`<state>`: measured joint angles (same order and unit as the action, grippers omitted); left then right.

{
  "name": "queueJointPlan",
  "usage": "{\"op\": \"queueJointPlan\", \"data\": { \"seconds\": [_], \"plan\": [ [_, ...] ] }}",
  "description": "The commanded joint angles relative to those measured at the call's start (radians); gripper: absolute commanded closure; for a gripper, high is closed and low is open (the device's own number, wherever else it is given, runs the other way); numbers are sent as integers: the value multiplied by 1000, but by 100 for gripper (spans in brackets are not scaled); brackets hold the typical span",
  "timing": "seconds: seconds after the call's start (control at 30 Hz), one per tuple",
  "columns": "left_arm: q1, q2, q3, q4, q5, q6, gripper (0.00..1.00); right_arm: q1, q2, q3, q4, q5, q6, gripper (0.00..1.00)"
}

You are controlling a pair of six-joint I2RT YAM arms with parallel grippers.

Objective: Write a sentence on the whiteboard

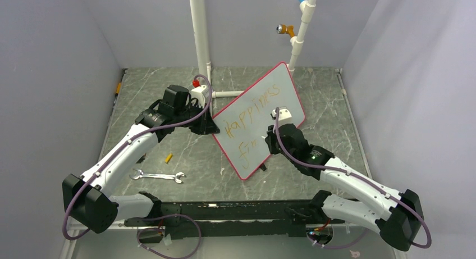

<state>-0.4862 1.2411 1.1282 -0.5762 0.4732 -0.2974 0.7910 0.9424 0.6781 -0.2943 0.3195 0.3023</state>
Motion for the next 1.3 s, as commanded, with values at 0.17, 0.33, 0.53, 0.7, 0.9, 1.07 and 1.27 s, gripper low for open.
{"op": "queueJointPlan", "data": {
  "seconds": [0.17, 0.33, 0.53, 0.7, 0.9, 1.07, 1.27],
  "plan": [
    [7, 49, -26, -89, -360, 260, 100, -5, 25, 22, 94, -61, -14, 100],
    [6, 51, -26, -88, -363, 260, 100, -5, 36, 28, 100, -86, -17, 100],
    [6, 56, -25, -90, -365, 260, 100, -3, 27, 16, 92, -120, -16, 100],
    [6, 54, -24, -91, -365, 261, 100, -5, 14, 1, 88, -150, -4, 100],
    [6, 55, -24, -90, -365, 260, 100, -3, 1, -34, 78, -158, 18, 100],
    [6, 55, -24, -90, -365, 259, 100, -4, -7, -62, 66, -153, 31, 100],
    [6, 52, -25, -90, -364, 259, 100, -4, -9, -62, 56, -129, 31, 100]
  ]
}}
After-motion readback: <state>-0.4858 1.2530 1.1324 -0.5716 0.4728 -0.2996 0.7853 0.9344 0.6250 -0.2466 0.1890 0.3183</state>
